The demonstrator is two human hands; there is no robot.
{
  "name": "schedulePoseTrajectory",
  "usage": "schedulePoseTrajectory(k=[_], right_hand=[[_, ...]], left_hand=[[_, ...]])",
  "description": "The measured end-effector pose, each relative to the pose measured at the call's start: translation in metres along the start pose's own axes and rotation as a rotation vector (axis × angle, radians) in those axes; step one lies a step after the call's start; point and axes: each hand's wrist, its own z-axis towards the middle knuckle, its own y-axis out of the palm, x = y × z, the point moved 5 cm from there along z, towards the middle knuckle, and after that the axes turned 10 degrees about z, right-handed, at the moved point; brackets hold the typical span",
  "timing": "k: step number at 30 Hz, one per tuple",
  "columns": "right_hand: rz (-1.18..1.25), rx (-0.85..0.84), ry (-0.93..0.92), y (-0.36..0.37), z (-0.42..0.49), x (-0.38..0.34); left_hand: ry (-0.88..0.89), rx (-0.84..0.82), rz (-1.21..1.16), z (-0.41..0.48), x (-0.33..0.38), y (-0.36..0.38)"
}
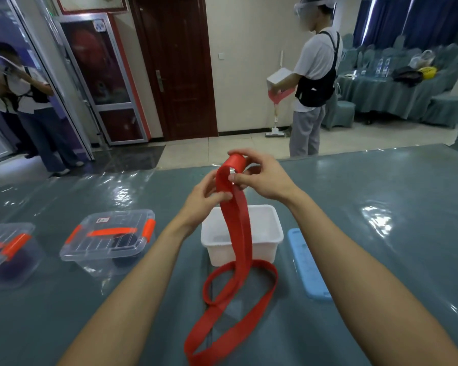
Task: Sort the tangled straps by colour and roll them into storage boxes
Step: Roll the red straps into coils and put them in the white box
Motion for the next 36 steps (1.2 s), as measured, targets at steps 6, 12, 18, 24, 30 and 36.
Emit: schedulePoseTrajectory(k=[6, 12, 18, 24, 30, 36], right_hand=[[0.182, -0.031, -0.039, 0.003, 0.015, -0.026], [0.645, -0.008, 0.106, -0.006, 0.017, -0.021], [0.437, -0.031, 0.305, 0.018, 0.007, 0.003], [0.204, -0.037, 0.386, 0.045, 0.009, 0.016], [0.426, -0.023, 0.321, 0.074, 0.014, 0.008], [0.501, 0.040, 0.274, 0.072, 0.019, -0.002]], left_hand=[[-0.067, -0.002, -0.035, 0.005, -0.005, 0.017], [0.003, 0.167, 0.266, 0.025, 0.026, -0.037], [0.241, 0.218, 1.266, -0.003, 0.039, -0.065], [0.072, 0.131, 1.002, -0.023, 0.005, -0.082], [-0.068, 0.110, 0.340, -0.047, -0.017, -0.092], [-0.157, -0.070, -0.134, -0.058, -0.032, -0.091]])
